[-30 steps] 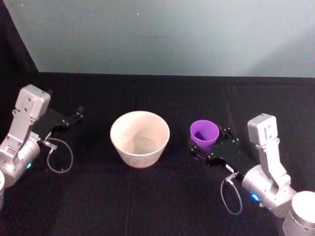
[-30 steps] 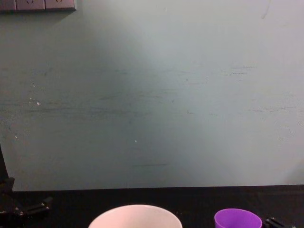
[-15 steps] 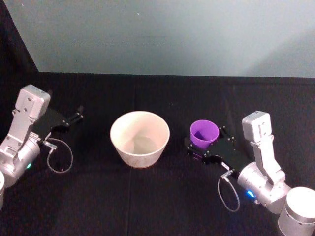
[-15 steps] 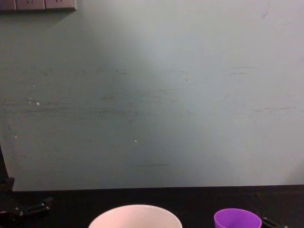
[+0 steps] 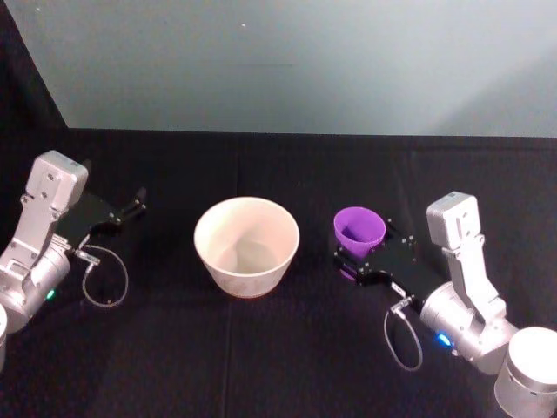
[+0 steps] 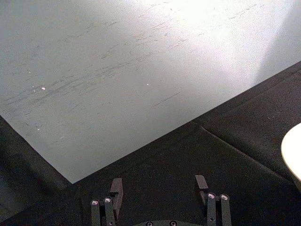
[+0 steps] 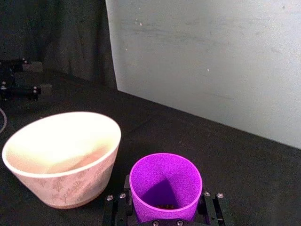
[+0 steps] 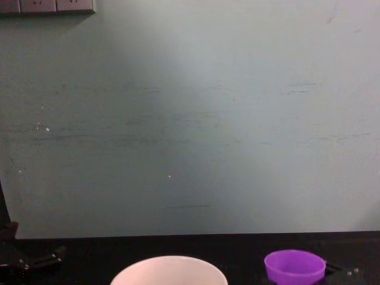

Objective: Pick up the cup and pour the mung beans from the cup into the bowl.

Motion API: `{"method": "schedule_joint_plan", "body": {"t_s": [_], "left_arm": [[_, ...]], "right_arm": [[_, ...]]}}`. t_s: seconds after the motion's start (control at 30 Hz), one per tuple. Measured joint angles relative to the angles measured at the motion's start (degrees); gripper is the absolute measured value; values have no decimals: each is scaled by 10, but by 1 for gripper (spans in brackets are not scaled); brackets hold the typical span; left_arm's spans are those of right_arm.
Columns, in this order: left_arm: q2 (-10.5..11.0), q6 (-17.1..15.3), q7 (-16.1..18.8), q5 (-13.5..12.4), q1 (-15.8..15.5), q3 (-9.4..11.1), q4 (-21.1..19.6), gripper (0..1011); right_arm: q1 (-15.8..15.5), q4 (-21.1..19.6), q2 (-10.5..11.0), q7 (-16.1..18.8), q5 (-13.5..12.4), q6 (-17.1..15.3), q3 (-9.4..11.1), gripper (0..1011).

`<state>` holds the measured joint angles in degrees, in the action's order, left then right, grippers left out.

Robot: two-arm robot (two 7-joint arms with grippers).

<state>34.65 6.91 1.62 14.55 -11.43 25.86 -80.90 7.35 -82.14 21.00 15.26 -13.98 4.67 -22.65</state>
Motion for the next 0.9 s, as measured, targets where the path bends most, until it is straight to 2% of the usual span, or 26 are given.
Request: {"method": "schedule_joint_plan", "body": {"t_s": [0.3,0.47,0.7,0.9], "left_arm": [[0,0,0,0,0,0,0,1000],[0,0,0,0,0,0,0,1000],[0,0,0,0,0,0,0,1000],[0,0,0,0,0,0,0,1000]], "right_arm": [[3,-55,2,4,2,-38,25,724],[5,-76,-6,7,-12,-65,44,726],[5,-83,-17,11,-19,-87,55,724],[4,-83,-16,11,-19,-86,54,724]]}}
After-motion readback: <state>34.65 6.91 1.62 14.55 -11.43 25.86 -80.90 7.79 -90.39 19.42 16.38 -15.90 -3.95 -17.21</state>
